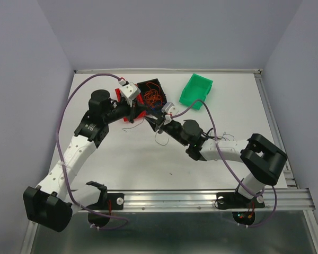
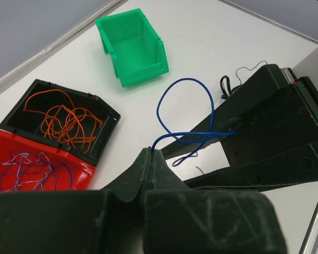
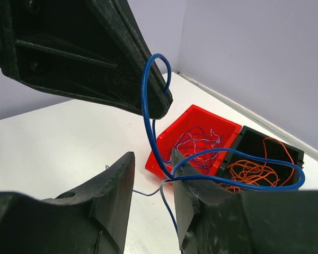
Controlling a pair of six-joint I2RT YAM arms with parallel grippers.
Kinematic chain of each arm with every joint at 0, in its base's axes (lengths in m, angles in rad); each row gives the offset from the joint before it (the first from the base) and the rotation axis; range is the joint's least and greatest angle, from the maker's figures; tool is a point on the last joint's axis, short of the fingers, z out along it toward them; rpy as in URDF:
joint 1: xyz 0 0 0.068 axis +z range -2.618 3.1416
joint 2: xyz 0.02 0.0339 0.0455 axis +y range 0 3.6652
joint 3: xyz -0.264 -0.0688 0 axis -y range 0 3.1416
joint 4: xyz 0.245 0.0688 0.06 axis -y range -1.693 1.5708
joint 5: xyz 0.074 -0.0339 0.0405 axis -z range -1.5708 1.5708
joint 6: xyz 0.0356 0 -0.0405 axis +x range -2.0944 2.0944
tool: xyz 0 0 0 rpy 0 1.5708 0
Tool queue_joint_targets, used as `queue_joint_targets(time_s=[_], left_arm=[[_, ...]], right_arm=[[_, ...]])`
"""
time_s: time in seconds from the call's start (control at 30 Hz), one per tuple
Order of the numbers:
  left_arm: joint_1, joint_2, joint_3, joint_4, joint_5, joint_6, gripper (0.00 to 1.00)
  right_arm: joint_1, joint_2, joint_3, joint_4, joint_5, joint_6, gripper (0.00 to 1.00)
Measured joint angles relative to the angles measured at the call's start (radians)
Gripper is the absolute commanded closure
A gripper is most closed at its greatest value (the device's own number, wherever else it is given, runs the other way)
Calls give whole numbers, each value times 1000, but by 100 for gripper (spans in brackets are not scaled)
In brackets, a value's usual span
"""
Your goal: Untangle the cables
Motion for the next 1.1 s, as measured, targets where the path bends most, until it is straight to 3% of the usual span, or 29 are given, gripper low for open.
queue_joint_targets(time_s=[0.3,0.4,0.5,0.6,0.63,0.73,0.8,0.87,0.97,1.1], left_arm=[[0,28,18,-30,33,2,100],[0,41,29,-47,56,6,100],[2,56,43,-66,88,9,100],[7,66,51,-73,111,11,100],[9,70,52,-76,121,11,97],[23,72,55,-79,148,16,75],[31,72,56,-79,158,20,54],[51,72,56,-77,169,19,40],[92,71,56,-63,182,11,29],[143,51,36,-6,193,-9,23]], right_arm=[[0,15,0,26,30,-19,60],[0,24,0,37,32,-24,65],[0,39,2,39,32,-31,90],[0,52,5,42,32,-34,100],[0,52,5,42,31,-34,99],[0,52,5,45,29,-33,100],[0,49,5,45,26,-23,99],[0,38,3,45,27,-12,100],[0,-5,-10,45,35,14,100],[-6,-91,-23,19,50,65,99]])
